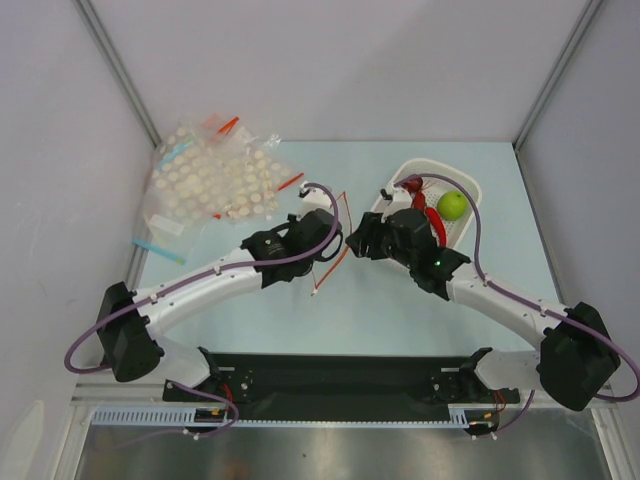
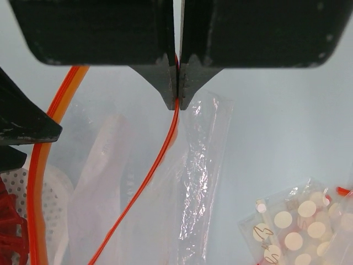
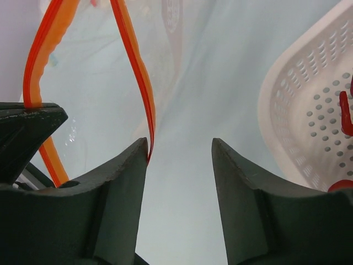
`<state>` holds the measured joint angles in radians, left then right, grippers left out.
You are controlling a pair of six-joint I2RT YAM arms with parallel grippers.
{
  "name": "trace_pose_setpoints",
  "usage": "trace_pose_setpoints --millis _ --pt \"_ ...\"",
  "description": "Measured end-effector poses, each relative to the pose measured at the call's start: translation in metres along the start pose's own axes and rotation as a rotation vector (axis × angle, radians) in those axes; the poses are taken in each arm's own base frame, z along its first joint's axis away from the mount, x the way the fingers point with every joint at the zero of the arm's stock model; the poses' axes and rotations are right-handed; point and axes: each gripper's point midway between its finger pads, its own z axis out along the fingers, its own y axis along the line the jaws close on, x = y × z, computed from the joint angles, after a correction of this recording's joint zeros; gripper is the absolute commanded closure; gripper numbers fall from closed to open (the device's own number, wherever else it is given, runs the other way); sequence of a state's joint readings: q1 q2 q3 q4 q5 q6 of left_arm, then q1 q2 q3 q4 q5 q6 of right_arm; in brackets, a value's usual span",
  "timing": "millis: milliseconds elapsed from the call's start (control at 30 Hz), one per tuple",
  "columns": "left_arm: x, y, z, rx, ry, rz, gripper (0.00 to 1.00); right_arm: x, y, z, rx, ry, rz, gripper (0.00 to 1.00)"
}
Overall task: Place the food in the zip-top bag and seal the zipper
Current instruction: Open the zipper of the food storage bag at the center of the board, then pick up the fake lobster from the bin.
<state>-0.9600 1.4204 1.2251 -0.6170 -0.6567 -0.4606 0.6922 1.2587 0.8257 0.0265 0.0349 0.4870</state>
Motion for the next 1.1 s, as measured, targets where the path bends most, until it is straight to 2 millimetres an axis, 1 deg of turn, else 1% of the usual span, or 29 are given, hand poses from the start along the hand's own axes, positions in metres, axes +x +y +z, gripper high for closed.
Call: trace_pose_setpoints --millis 100,233,267,367,500,600,667,733,800,900,1000,1100 --pt "0.001 0.002 0.0 -0.008 0.003 0.005 1.0 0.0 -0.003 0.0 0.011 0.005 -0.005 0.46" --pt "-0.001 0.004 0.0 -0.021 -0.005 0.003 1.0 -0.002 -0.007 0.0 0.022 0.004 -0.005 0.35" --pt "-0.001 0.005 0.0 -0.025 -0.008 0.002 1.0 -0.003 -0.008 0.0 0.019 0.004 -0.004 0.25" --pt "-0.002 0.01 0.0 -0.053 -0.017 0.003 1.0 -0.006 -0.005 -0.002 -0.009 0.0 -0.005 0.09" --pt "-0.001 0.017 0.005 -0.111 -0.015 0.01 1.0 -0.017 0.002 -0.017 -0.054 -0.043 -0.03 0.09" --pt "0.004 0.016 0.016 -0.142 0.007 0.023 0.99 -0.031 0.007 -0.031 -0.074 -0.101 -0.047 0.09" --pt "0.01 0.015 0.023 -0.16 0.03 0.04 1.0 -0.04 0.004 -0.039 -0.064 -0.145 -0.049 0.1" --pt "0.015 0.015 0.027 -0.17 0.048 0.054 1.0 -0.05 -0.006 -0.047 -0.033 -0.194 -0.041 0.12" --pt "0.017 0.016 0.027 -0.175 0.057 0.061 1.0 -0.058 -0.023 -0.051 0.018 -0.231 -0.023 0.13" --pt "0.015 0.017 0.025 -0.172 0.053 0.057 1.0 -0.066 -0.055 -0.053 0.113 -0.266 0.028 0.13" --pt "0.01 0.017 0.021 -0.161 0.035 0.039 1.0 -0.07 -0.093 -0.051 0.216 -0.281 0.098 0.11" --pt "0.002 0.018 0.015 -0.144 0.007 0.011 1.0 -0.067 -0.124 -0.044 0.286 -0.265 0.177 0.08"
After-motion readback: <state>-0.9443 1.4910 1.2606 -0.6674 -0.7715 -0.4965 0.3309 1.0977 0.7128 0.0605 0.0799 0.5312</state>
